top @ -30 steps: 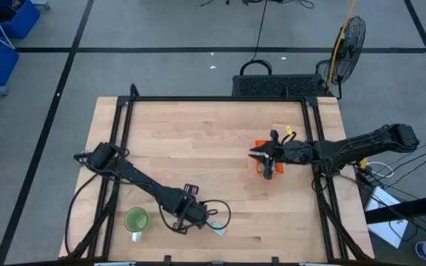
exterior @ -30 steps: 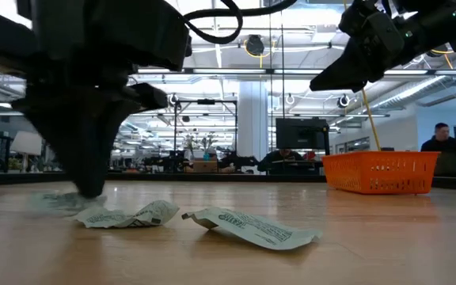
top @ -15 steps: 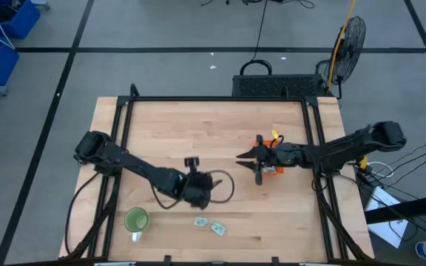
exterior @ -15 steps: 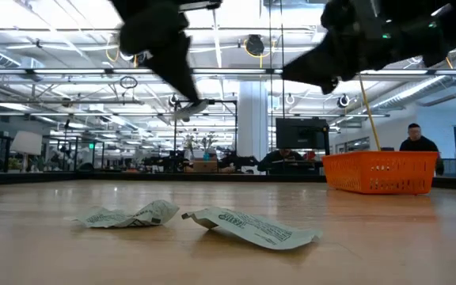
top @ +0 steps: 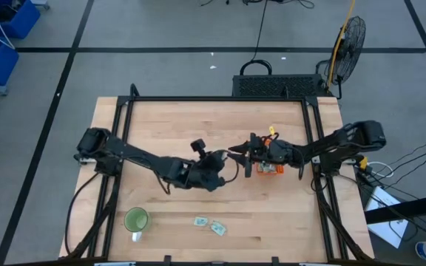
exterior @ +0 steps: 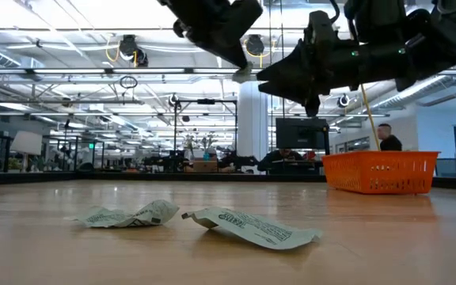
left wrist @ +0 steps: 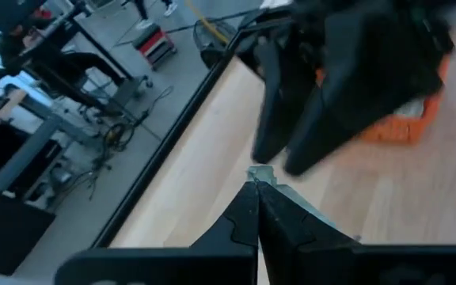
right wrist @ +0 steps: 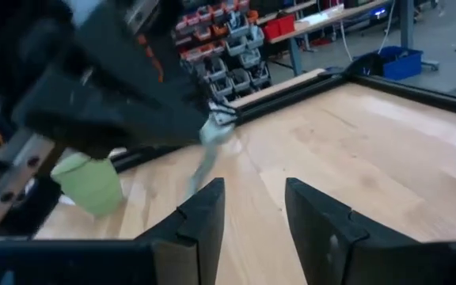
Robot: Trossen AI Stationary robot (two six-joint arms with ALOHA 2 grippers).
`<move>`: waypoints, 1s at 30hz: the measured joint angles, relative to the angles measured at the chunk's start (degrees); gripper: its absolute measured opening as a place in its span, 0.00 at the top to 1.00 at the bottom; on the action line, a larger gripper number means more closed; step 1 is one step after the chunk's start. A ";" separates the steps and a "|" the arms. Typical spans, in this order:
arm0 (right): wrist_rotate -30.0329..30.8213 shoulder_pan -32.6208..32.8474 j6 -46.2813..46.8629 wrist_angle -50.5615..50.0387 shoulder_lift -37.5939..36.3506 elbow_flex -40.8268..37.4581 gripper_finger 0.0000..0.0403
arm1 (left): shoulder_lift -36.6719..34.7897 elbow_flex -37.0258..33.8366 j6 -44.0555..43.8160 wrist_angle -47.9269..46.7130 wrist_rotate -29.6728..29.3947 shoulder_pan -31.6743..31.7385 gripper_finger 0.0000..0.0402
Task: Pick and place Stevia / Truvia into bins
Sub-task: Put the stevia packet into the orange basket
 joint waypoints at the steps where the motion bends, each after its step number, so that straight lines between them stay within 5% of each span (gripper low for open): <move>1: -0.07 0.02 -0.05 0.27 0.33 0.03 0.68 | 0.00 0.00 0.65 1.24 0.84 0.52 0.99; 30: 0.01 0.04 3.56 3.04 0.84 0.01 0.70 | 0.02 -0.02 4.04 10.79 11.02 4.11 0.99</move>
